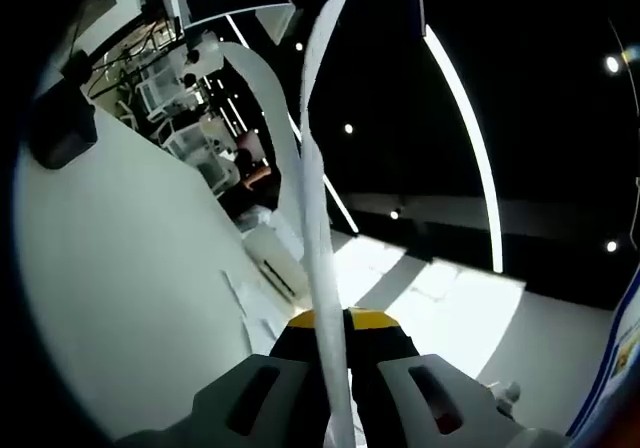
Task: Organize the stack of printing papers by aligning and flattening the scattered papers on the table
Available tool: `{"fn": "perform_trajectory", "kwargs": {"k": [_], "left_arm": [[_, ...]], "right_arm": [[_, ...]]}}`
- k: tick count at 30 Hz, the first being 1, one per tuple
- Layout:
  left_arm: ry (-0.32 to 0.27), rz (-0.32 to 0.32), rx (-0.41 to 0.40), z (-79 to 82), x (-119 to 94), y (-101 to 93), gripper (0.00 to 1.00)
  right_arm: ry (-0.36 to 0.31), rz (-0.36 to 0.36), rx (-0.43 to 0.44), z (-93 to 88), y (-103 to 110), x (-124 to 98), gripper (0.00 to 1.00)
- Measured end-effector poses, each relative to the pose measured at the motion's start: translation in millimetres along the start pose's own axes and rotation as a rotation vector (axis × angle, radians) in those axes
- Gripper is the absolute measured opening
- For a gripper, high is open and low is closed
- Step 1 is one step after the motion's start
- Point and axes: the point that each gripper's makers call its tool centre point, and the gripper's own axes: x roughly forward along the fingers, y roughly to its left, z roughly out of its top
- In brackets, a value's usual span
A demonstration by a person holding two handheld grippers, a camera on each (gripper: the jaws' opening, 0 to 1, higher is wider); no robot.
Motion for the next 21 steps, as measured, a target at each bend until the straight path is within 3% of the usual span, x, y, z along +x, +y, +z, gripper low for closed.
{"fn": "perform_trajectory", "kwargs": {"k": [3,6,21], "left_arm": [[-0.002,0.000,0.007,-1.1,-1,-3.0,0.06],[-0.014,-0.004,-0.098,1.1,0,-2.7,0.06],[-0.017,-0.006,-0.093,1.7,0,-3.5,0.06]], "right_arm": [[-0.023,-0.021,0.002,10.3,-10,-7,0.67],[-0.039,-0.045,0.000,17.2,-20,-12,0.67],[-0.030,-0.159,-0.008,17.9,-64,-30,0.67]]}}
